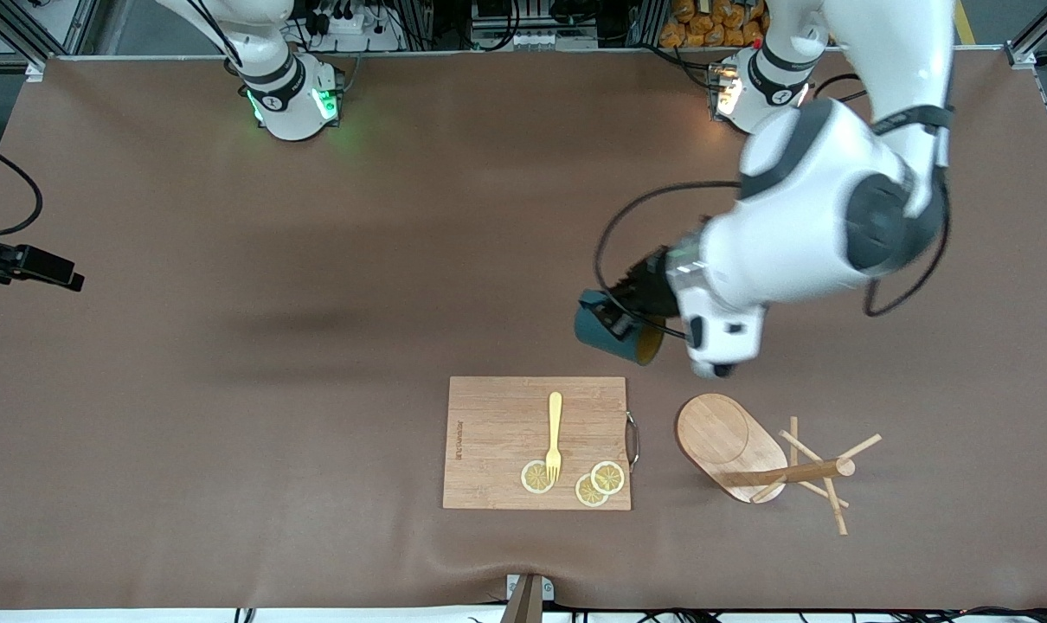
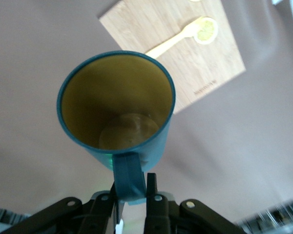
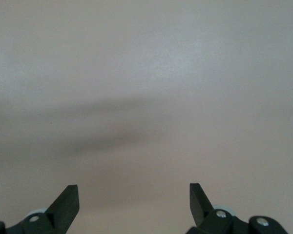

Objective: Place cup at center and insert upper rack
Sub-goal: 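Lift the mug with the left gripper toward the wooden stand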

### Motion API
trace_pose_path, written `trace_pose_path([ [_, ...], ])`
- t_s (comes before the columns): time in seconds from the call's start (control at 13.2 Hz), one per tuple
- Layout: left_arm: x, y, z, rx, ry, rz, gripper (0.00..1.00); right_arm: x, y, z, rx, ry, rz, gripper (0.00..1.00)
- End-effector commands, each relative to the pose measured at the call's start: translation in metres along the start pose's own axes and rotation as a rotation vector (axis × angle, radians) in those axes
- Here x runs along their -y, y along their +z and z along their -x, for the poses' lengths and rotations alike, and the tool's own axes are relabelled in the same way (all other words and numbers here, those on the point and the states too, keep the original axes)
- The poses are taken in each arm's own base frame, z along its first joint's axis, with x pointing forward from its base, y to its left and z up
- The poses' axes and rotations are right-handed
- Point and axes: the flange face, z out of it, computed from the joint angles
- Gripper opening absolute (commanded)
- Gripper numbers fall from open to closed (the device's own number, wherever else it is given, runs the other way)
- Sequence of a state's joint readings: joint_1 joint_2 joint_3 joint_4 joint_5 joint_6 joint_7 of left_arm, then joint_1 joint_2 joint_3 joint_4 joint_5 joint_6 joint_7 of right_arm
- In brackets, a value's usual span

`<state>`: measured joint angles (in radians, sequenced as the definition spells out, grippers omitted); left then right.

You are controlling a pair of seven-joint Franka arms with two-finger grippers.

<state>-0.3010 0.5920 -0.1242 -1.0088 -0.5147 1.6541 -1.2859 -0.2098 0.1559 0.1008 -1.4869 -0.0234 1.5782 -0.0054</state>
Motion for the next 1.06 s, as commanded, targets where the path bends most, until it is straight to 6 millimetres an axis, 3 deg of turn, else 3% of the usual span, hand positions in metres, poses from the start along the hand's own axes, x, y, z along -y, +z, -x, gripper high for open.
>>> trace_pose_path([
  [0.0,0.009,-0.033,-0.034,0.142,0.031,0.108,0.00,0.007,-0.008,0.003,-0.011,-0.002,0.011,1.00],
  [0.46,0.035,-0.084,-0.137,0.458,0.051,0.358,0.00,0.004,-0.007,0.006,0.003,0.007,0.011,1.00],
  [0.76,0.068,-0.080,-0.214,0.592,0.138,0.438,0.00,0.002,0.002,0.012,0.071,0.041,0.010,1.00],
  [0.99,0.088,-0.063,-0.252,0.615,0.214,0.449,0.00,0.002,0.004,0.013,0.089,0.053,0.011,1.00],
])
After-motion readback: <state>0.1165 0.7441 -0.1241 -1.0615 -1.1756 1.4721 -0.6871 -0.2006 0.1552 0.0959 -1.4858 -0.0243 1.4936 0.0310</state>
